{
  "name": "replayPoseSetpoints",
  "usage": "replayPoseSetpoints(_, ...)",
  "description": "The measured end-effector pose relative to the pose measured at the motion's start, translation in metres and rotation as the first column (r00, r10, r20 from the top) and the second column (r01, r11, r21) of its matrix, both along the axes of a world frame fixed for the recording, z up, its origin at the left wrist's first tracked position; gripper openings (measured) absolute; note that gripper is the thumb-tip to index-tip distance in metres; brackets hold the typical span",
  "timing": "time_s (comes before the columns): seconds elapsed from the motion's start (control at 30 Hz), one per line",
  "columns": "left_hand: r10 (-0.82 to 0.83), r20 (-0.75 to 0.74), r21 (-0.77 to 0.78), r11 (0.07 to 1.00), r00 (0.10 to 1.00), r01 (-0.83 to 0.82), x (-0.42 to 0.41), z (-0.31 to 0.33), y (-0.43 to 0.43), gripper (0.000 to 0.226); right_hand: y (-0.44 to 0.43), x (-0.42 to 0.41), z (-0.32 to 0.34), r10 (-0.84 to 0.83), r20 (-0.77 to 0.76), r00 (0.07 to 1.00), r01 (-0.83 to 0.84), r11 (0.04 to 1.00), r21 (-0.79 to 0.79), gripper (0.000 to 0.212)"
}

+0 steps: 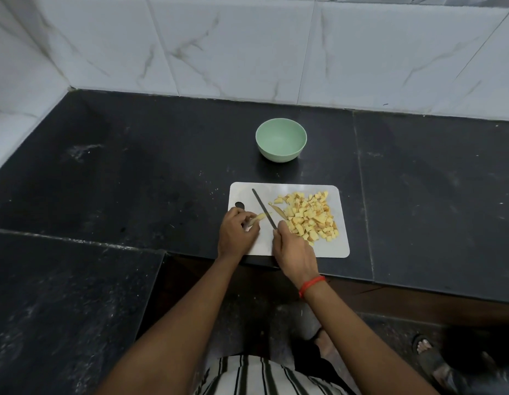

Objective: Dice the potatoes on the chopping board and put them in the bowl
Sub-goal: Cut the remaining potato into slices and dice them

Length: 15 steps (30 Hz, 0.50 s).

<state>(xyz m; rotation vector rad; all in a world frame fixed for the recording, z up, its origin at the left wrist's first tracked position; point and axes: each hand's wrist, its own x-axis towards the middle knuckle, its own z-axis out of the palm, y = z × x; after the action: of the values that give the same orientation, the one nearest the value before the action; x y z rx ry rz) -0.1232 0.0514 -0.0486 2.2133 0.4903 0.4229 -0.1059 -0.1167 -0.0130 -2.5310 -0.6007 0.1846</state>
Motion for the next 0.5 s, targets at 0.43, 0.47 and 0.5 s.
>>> replayPoseSetpoints(0.43, 0.005, -0.009, 0.029, 1.0, 1.0, -0.005, 0.0011, 0.0022, -0.0003, 0.018, 0.0136, 0.0066, -0.0014, -0.007, -0.04, 0.999, 0.003, 0.996, -0.087, 0.014)
replayPoseSetpoints(0.47, 0.004, -0.008, 0.033, 0.999, 1.0, -0.004, 0.0014, 0.0025, -0.001, 0.018, 0.0125, 0.0067, -0.0006, -0.003, -0.051, 0.999, -0.001, 0.997, -0.081, 0.013)
replayPoseSetpoints(0.5, 0.003, -0.006, 0.037, 0.999, 1.0, -0.003, 0.0017, 0.0027, -0.0013, 0.018, 0.0105, 0.0061, 0.0003, 0.007, -0.061, 0.998, -0.011, 0.997, -0.072, 0.013)
